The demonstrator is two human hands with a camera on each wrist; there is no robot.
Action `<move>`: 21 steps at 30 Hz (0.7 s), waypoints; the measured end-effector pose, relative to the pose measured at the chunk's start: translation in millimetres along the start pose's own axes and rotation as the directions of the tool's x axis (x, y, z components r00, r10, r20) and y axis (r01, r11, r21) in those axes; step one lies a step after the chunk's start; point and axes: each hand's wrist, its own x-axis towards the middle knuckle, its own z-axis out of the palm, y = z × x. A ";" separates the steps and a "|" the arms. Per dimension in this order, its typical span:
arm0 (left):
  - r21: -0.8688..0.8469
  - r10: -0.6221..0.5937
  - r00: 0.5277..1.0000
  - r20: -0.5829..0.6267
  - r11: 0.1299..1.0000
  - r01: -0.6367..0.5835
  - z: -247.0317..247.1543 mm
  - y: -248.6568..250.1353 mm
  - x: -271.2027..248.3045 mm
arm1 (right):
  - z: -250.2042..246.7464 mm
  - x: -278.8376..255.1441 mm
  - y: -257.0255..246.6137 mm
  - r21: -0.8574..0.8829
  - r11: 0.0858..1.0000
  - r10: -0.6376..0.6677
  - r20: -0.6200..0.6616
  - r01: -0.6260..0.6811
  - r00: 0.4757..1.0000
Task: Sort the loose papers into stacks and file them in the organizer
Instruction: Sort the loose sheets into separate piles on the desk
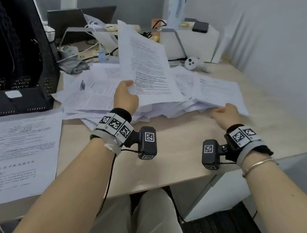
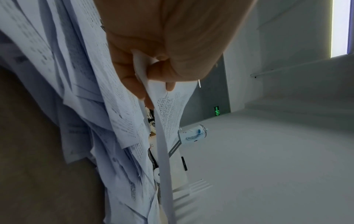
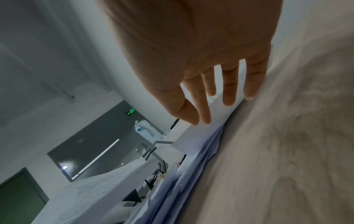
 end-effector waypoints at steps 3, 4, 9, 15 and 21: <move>0.008 0.011 1.000 -0.002 1.000 -0.011 1.2 0.1 4.5 | 1.9 6.4 -5.8 -0.092 0.996 -0.010 0.109 0.020 0.994; 0.011 0.012 1.000 -0.001 1.000 -0.012 1.7 0.2 5.3 | 2.8 9.8 -6.4 -0.104 0.995 0.003 0.140 0.012 0.990; 0.011 0.016 1.000 0.017 1.000 -0.017 7.0 -0.5 8.6 | -4.9 16.7 -2.7 -0.118 0.992 0.069 0.167 -0.049 0.983; 0.084 0.024 0.993 0.117 0.996 -0.034 28.5 7.9 -5.1 | -43.5 1.4 7.9 0.089 0.996 -0.007 -0.108 0.017 0.994; 0.147 0.021 0.953 0.303 0.987 -0.069 63.6 15.1 -35.0 | -81.6 -15.8 28.1 0.118 0.990 -0.040 -0.283 0.076 0.958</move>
